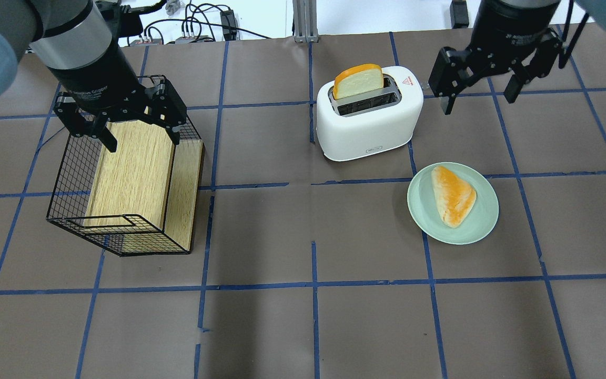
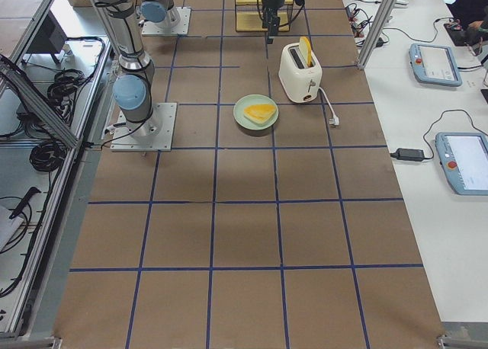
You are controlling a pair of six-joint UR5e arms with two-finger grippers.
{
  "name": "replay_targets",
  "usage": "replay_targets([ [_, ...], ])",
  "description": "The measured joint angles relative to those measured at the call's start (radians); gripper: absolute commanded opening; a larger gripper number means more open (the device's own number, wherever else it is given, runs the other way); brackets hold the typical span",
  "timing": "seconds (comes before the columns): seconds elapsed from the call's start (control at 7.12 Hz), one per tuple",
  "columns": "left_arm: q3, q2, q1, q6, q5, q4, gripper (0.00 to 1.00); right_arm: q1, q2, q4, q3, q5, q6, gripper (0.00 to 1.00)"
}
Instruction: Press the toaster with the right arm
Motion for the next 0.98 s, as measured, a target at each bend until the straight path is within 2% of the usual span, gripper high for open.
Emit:
replay_targets([
  [0.28, 0.0, 0.0, 0.0, 0.0, 0.0, -0.001, 1.0, -0.019, -0.055, -0.072, 0.108, 0.003, 0.003, 1.0],
  [0.98, 0.0, 0.0, 0.0, 0.0, 0.0, -0.001, 1.0, -0.03, -0.059, -0.121, 0.123, -0.005, 0.006, 1.0],
])
